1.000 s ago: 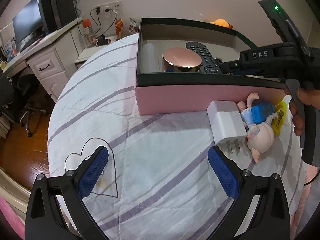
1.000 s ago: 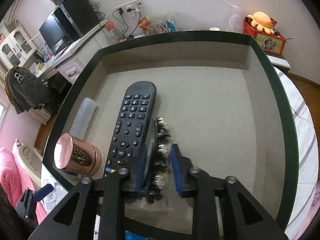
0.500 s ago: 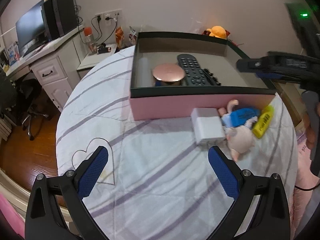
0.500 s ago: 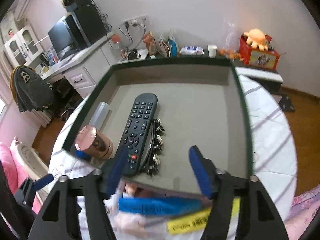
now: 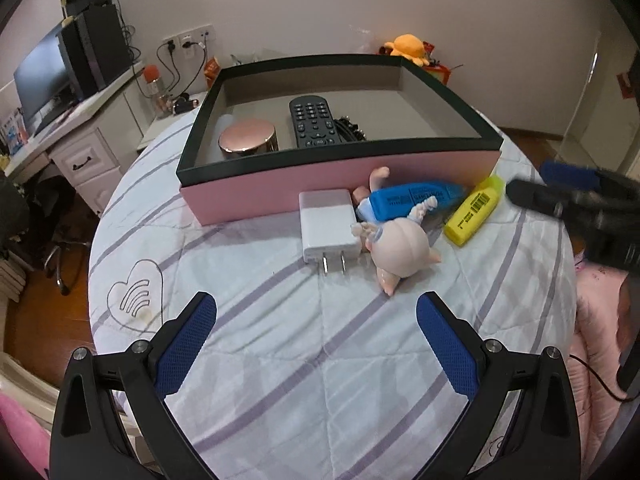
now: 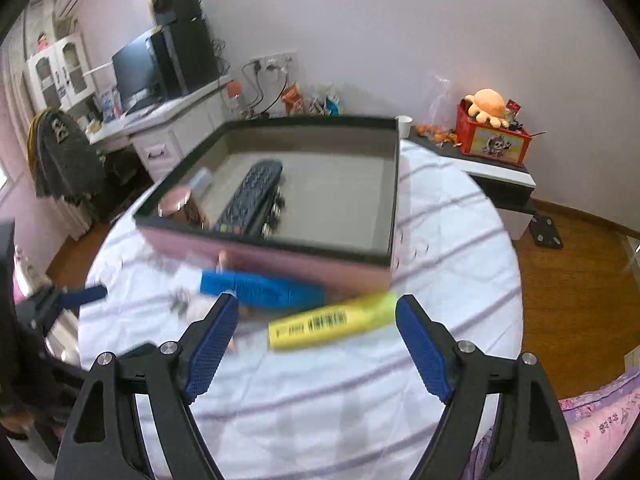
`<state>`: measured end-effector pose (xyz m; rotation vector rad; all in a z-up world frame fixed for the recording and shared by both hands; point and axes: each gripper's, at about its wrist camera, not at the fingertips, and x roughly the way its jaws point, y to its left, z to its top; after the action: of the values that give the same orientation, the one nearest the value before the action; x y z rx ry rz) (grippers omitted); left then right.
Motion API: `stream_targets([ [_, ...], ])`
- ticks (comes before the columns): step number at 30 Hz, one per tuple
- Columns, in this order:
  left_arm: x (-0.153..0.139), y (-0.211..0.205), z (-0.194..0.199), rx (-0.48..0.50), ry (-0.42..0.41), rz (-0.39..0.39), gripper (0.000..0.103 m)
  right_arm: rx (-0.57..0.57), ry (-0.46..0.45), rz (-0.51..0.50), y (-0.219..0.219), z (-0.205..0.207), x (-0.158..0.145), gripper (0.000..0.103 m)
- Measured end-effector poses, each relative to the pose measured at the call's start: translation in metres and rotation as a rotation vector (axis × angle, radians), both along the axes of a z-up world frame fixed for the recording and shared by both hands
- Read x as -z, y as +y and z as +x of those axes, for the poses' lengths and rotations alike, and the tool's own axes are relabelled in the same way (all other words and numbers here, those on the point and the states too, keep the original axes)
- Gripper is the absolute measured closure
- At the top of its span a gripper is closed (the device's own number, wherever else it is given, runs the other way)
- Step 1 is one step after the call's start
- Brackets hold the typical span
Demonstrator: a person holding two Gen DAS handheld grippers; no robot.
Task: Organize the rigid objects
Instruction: 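Reach the right gripper to the yellow highlighter and grasp it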
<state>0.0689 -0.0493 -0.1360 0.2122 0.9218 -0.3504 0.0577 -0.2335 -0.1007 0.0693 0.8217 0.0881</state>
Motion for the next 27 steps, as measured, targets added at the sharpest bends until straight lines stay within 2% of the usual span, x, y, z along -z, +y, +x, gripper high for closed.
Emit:
stream_targets([
  [5, 0.003, 0.000, -0.005, -0.018, 0.007, 0.033, 0.002, -0.052, 0.030, -0.007, 0.009, -0.005, 0.022, 0.021],
  [7, 0.004, 0.001, -0.006, -0.021, 0.012, 0.038, 0.002, -0.043, 0.034, -0.051, 0.010, -0.006, 0.029, 0.021],
  [9, 0.006, 0.002, -0.006, -0.019, 0.013, 0.041, 0.002, -0.017, 0.034, -0.082, 0.009, -0.005, 0.033, 0.021],
  [19, 0.009, 0.003, -0.007, -0.001, 0.019, 0.041, 0.002, 0.158, 0.082, 0.041, 0.008, 0.015, 0.051, 0.021],
  [23, 0.010, 0.005, -0.004, -0.002, 0.022, 0.037, 0.002, 0.244, 0.107, 0.009, 0.010, 0.027, 0.058, 0.019],
  [27, 0.011, 0.007, -0.003, -0.001, 0.026, 0.024, 0.002, 0.248, 0.103, -0.007, 0.003, 0.021, 0.057, 0.018],
])
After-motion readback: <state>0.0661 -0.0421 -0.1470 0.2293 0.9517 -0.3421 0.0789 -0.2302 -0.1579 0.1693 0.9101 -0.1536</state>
